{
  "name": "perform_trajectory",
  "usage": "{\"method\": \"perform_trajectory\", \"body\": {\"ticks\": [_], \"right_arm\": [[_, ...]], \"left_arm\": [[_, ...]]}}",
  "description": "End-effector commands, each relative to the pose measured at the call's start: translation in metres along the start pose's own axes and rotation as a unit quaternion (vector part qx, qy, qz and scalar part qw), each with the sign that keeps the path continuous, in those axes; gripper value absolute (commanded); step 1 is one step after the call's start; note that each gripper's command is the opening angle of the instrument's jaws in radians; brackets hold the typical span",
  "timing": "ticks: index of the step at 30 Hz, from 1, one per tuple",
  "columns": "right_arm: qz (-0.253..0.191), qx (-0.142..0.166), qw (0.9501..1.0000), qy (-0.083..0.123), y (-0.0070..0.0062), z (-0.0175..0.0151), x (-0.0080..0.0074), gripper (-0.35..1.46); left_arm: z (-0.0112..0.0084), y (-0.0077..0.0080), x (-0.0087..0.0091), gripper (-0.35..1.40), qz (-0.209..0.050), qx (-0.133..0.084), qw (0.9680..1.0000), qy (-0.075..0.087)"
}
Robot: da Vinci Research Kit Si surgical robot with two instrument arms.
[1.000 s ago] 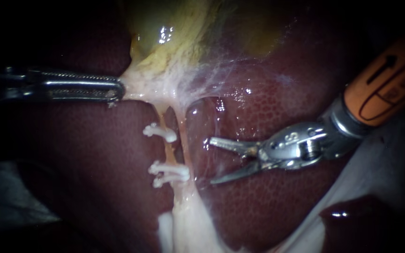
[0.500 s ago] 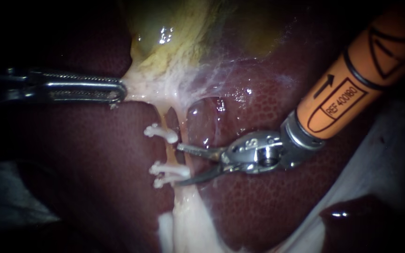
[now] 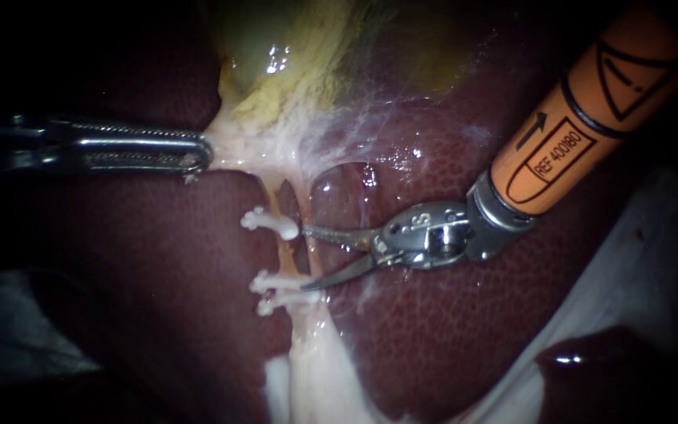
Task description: Go to the cutting position left tube
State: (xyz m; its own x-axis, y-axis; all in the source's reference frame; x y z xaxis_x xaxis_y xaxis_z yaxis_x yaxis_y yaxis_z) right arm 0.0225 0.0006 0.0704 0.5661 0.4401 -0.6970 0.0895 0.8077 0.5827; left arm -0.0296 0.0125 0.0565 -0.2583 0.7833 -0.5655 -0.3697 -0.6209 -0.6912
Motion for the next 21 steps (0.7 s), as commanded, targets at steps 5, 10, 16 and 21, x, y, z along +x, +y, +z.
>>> {"method": "perform_trajectory", "body": {"ticks": [5,10,16,21], "right_arm": [[0.0,0.015,0.9999,0.005,0.0,0.0007,0.0002,1.44],[-0.005,0.029,0.9995,0.009,0.0001,0.0008,0.0003,1.42],[-0.019,0.048,0.9984,0.022,0.0002,0.0014,0.0008,1.4],[-0.021,0.063,0.9974,0.029,0.0005,0.0026,0.0014,1.37]], "left_arm": [[0.0,0.0,0.0,-0.35,0.0,0.0,1.0,0.0],[0.0,0.0,0.0,-0.35,0.0,0.001,1.0,0.0],[0.0002,0.0002,-0.0001,-0.35,0.0,0.0,1.0,0.0],[0.0002,0.0002,-0.0001,-0.35,0.0,0.0,1.0,0.0]]}}
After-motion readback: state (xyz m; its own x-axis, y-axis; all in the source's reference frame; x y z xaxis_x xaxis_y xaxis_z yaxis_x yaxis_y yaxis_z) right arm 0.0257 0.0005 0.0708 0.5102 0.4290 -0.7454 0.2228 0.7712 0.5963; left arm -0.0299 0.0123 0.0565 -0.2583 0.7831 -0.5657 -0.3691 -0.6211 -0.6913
